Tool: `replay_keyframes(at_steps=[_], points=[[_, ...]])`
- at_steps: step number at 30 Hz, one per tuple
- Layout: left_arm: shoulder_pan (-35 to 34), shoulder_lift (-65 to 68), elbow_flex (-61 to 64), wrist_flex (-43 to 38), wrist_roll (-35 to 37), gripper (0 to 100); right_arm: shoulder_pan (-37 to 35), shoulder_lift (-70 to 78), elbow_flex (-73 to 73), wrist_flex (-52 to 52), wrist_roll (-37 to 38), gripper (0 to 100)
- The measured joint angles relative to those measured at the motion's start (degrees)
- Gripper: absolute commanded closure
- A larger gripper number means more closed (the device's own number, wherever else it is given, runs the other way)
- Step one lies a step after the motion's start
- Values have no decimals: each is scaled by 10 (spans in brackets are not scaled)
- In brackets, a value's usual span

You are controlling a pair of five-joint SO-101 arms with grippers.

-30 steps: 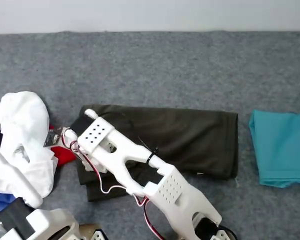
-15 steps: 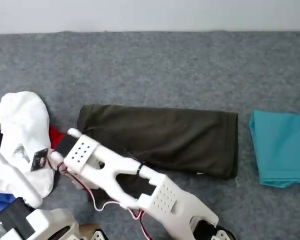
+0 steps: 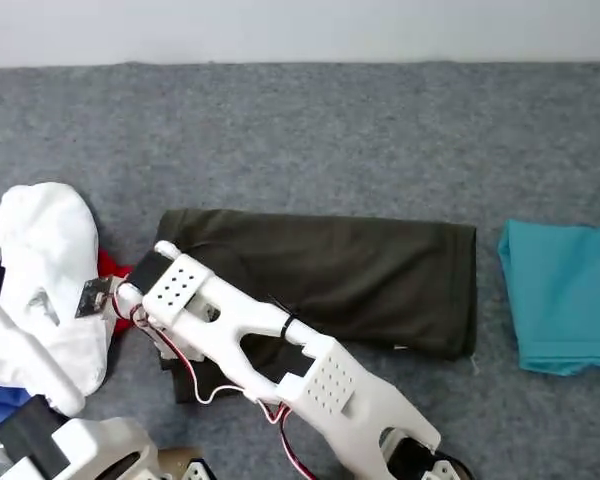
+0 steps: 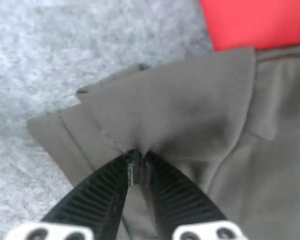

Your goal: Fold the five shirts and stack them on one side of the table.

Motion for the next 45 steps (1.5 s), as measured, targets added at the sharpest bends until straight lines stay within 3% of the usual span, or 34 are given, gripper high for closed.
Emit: replay_keyframes(at_steps=[18,22,35,42,45], points=[[0,0,0,0,0,985,105,0,-95,44,27,985],[0,0,0,0,0,985,112,0,-95,55,26,908],[0,0,0,0,0,985,-1,-53,33,55,27,856],[0,-1,19,0,0,985,-6,-33,35,37,27,836],[0,-1,39,0,0,985,-6,-17,35,19,27,876]])
